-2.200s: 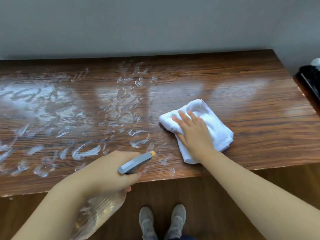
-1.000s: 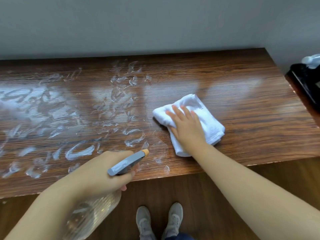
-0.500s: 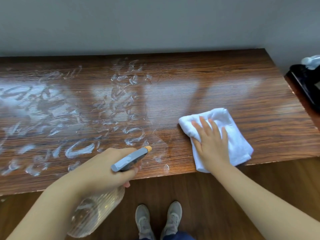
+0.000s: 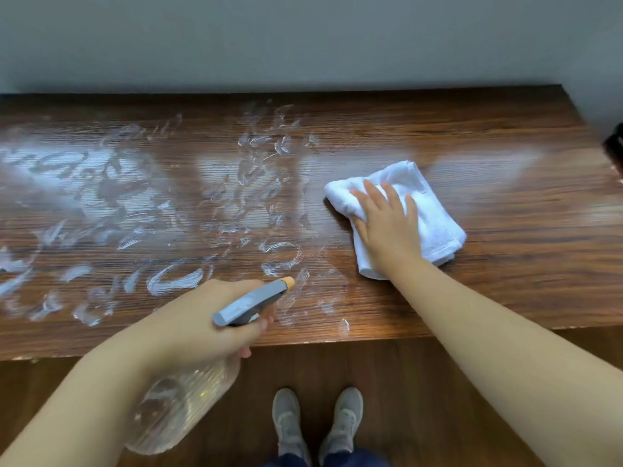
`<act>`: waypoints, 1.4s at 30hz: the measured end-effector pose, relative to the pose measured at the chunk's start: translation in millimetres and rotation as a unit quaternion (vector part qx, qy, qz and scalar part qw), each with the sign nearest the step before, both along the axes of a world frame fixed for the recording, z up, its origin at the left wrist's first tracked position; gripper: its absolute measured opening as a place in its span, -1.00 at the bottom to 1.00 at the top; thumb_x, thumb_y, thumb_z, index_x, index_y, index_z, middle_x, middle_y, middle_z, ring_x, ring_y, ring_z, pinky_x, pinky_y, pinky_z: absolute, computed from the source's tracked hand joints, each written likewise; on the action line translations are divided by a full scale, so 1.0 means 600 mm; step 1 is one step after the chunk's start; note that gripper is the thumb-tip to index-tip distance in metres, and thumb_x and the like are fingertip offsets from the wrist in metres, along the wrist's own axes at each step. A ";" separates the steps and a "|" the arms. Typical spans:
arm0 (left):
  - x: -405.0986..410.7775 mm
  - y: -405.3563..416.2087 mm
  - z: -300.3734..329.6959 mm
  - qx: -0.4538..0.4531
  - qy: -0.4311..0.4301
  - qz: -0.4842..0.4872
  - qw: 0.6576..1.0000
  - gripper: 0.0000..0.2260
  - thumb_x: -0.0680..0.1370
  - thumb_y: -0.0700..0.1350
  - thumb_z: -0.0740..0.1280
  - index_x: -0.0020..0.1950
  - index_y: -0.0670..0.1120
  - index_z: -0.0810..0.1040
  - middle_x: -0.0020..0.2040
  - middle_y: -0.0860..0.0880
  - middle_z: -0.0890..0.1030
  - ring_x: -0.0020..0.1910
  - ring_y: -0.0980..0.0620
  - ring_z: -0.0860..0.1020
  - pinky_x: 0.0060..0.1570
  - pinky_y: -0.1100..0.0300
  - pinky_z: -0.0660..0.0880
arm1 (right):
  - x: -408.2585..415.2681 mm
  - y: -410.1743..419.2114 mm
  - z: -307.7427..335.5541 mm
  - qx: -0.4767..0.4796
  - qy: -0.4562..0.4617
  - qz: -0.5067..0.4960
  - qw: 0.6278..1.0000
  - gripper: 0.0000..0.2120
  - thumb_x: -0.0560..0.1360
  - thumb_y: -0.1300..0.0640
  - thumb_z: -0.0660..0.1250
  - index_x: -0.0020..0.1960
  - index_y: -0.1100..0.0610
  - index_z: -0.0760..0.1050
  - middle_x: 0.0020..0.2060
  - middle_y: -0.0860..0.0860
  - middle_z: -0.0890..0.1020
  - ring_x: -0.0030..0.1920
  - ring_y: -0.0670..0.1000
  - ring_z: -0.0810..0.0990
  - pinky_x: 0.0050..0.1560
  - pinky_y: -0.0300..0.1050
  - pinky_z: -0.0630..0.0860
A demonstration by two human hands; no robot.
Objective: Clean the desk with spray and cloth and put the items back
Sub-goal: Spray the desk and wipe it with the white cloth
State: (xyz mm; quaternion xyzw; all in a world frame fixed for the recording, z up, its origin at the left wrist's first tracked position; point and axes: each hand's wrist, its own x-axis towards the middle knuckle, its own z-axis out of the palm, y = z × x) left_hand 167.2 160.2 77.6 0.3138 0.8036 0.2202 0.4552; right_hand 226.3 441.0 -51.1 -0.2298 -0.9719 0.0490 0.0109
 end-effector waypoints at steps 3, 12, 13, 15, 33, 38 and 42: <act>-0.004 -0.005 0.006 0.003 -0.008 0.015 1.000 -0.94 0.60 -0.03 0.30 0.04 0.06 0.54 -0.15 0.06 0.66 -0.22 0.13 0.70 -0.04 0.07 0.61 | 0.005 0.035 0.002 0.009 0.000 -0.001 1.000 -0.57 0.62 -0.04 0.12 0.48 -0.02 0.26 0.51 -0.05 0.24 0.49 0.10 0.17 0.40 0.24 0.05; 0.015 0.025 0.007 0.002 -0.016 -0.034 0.999 -0.94 0.60 -0.01 0.30 0.03 0.03 0.52 -0.17 0.06 0.64 -0.23 0.13 0.71 -0.05 0.04 0.62 | 0.152 0.061 0.005 0.007 0.006 -0.053 0.999 -0.51 0.51 -0.10 -0.02 0.36 0.01 0.37 0.42 0.00 0.39 0.38 0.13 0.34 0.29 0.31 0.23; 0.018 0.030 0.006 0.004 -0.013 -0.042 0.999 -0.94 0.60 -0.01 0.30 0.01 0.03 0.52 -0.18 0.03 0.63 -0.23 0.13 0.71 -0.04 0.03 0.61 | 0.165 0.050 0.003 0.011 0.011 -0.052 0.999 -0.54 0.52 -0.09 0.01 0.35 0.00 0.36 0.41 0.01 0.40 0.37 0.13 0.34 0.28 0.30 0.24; 0.024 0.039 0.005 0.005 -0.010 -0.050 0.999 -0.94 0.61 0.00 0.30 -0.02 0.04 0.52 -0.16 0.00 0.63 -0.23 0.13 0.71 -0.03 0.04 0.59 | 0.186 0.025 -0.002 0.016 0.015 -0.042 0.999 -0.57 0.53 -0.08 0.03 0.37 -0.02 0.32 0.42 0.01 0.40 0.38 0.12 0.32 0.29 0.27 0.23; 0.023 -0.013 -0.003 -0.133 0.023 -0.006 0.991 -0.87 0.61 -0.08 0.27 0.08 -0.11 0.48 -0.15 -0.07 0.65 -0.26 0.20 0.70 -0.05 0.01 0.59 | -0.003 -0.016 0.011 -0.016 -0.019 0.004 1.000 -0.53 0.63 -0.12 0.04 0.52 -0.08 0.15 0.54 -0.09 0.11 0.53 0.06 0.02 0.45 0.18 -0.08; 0.013 -0.018 0.004 -0.054 0.022 0.033 0.998 -0.91 0.61 -0.12 0.27 0.07 0.00 0.54 -0.10 -0.01 0.69 -0.24 0.16 0.71 -0.05 0.07 0.61 | 0.042 -0.043 0.005 -0.009 -0.015 0.025 1.000 -0.55 0.61 -0.09 0.04 0.48 -0.04 0.26 0.51 -0.03 0.23 0.51 0.10 0.15 0.43 0.17 -0.02; -0.008 -0.026 0.009 -0.037 0.032 0.027 0.998 -0.90 0.62 -0.10 0.25 0.10 0.01 0.52 -0.14 0.01 0.68 -0.24 0.19 0.70 -0.05 0.07 0.61 | 0.104 -0.103 -0.002 0.016 0.001 0.010 1.000 -0.52 0.54 -0.08 -0.02 0.44 -0.02 0.26 0.45 0.05 0.36 0.43 0.15 0.29 0.38 0.20 0.14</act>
